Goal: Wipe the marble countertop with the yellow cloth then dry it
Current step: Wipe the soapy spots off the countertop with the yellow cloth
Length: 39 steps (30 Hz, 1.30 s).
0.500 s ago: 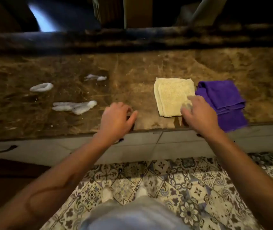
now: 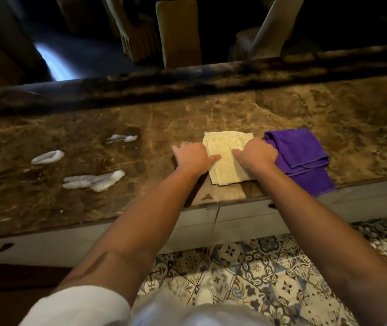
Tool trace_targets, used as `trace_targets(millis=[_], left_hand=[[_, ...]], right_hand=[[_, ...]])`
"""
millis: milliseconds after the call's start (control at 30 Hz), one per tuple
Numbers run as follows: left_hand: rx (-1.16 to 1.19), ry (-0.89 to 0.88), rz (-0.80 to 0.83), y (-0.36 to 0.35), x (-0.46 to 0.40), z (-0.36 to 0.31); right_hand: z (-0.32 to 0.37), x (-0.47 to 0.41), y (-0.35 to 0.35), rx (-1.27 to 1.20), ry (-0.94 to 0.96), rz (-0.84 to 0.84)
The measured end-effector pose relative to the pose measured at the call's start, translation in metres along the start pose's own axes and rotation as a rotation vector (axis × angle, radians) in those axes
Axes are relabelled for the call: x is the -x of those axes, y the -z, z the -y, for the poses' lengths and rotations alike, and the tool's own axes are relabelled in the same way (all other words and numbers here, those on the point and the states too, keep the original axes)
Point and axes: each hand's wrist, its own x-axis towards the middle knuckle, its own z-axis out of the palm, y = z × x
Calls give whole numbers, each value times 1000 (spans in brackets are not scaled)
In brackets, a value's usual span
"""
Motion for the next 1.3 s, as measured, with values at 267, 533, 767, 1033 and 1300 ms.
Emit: trace_targets(millis=[267,533,767,1033,1300], left_hand=[[309,1,124,12,-3,-6],[983,-62,78,54,56,68],[1399,85,129,62,118,136],[1374,-78,271,60,146,210],[1567,-214,-29,56,169,290]], right_hand=[[-9,1,9,-199,18,210],[13,47,42,-586,307,259],[65,113,74,-844,545,282],[118,173,61,-1238,654,492],[185,215,24,-1402,375,589]])
